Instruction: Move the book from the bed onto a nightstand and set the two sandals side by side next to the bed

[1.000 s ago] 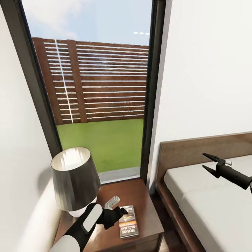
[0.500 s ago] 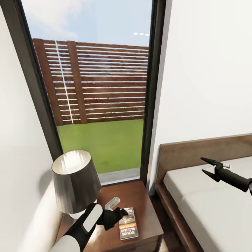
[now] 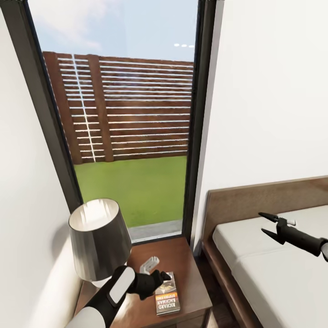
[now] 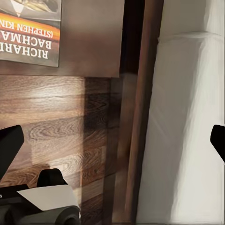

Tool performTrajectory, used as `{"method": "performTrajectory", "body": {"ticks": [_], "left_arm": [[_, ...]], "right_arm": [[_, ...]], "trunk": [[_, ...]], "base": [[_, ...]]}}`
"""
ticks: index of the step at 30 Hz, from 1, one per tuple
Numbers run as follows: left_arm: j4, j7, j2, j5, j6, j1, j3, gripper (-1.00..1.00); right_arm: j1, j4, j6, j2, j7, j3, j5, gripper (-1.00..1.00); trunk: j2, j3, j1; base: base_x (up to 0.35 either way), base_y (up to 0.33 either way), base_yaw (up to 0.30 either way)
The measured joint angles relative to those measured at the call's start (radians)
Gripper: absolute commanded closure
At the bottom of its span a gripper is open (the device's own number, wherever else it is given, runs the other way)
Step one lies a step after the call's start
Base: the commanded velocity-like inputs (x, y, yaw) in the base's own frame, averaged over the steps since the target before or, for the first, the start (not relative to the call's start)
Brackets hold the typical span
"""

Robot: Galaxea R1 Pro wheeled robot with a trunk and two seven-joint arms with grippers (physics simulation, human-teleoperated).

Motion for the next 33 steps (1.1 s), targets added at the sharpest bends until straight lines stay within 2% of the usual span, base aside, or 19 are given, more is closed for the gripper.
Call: {"method": "performTrajectory", "body": {"ticks": [1, 2, 3, 8, 9, 18, 23, 27, 33], "left_arm": [[0.004, -0.003, 0.0, 0.0, 0.0, 0.0, 0.0, -1.0], [0.004, -0.003, 0.0, 0.0, 0.0, 0.0, -0.001, -1.0], [0.014, -0.008, 0.0, -0.001, 0.0, 0.0, -0.001, -1.0], [0.034, -0.014, 0.0, -0.001, 0.0, 0.0, -0.002, -1.0], [0.034, -0.014, 0.0, -0.001, 0.0, 0.0, -0.002, -1.0], [0.048, -0.015, -0.001, -0.004, 0.002, 0.0, -0.002, -1.0], [0.054, -0.014, 0.0, -0.005, 0.003, 0.0, -0.01, -1.0], [0.062, -0.014, 0.002, -0.006, 0.003, 0.0, -0.025, -1.0], [0.069, -0.014, 0.003, -0.007, 0.003, 0.0, -0.053, -1.0]], "right_arm": [[0.0, 0.002, -0.004, 0.0, 0.001, 0.0, 0.017, -1.0], [0.0, 0.002, -0.004, 0.0, 0.001, 0.0, 0.018, -1.0], [0.0, 0.004, -0.011, 0.0, 0.004, 0.0, 0.056, -1.0], [0.0, 0.009, -0.029, 0.0, 0.029, 0.0, 0.149, -1.0], [0.0, 0.009, -0.029, 0.0, 0.029, 0.0, 0.149, -1.0], [0.017, 0.014, -0.108, 0.004, 0.141, 0.002, 0.294, -1.0], [0.026, 0.028, -0.146, 0.012, 0.179, 0.002, 0.377, -1.0], [0.029, 0.055, -0.172, 0.016, 0.192, 0.003, 0.414, -1.0], [0.03, 0.075, -0.21, 0.018, 0.199, 0.003, 0.435, -1.0]], "trunk": [[0.007, 0.003, -0.004], [0.014, 0.006, -0.008], [0.021, 0.009, -0.011], [0.056, 0.025, -0.031], [0.063, 0.028, -0.035], [0.126, 0.056, -0.069], [0.161, 0.072, -0.088], [0.189, 0.085, -0.104], [0.231, 0.104, -0.127]], "base": [[0.0, 0.0, 0.0], [0.0, 0.0, 0.0], [0.0, 0.0, 0.0], [0.0, 0.0, 0.0], [0.0, 0.0, 0.0], [0.0, 0.0, 0.0], [0.0, 0.0, 0.0], [0.0, 0.0, 0.0], [0.0, 0.0, 0.0]]}}
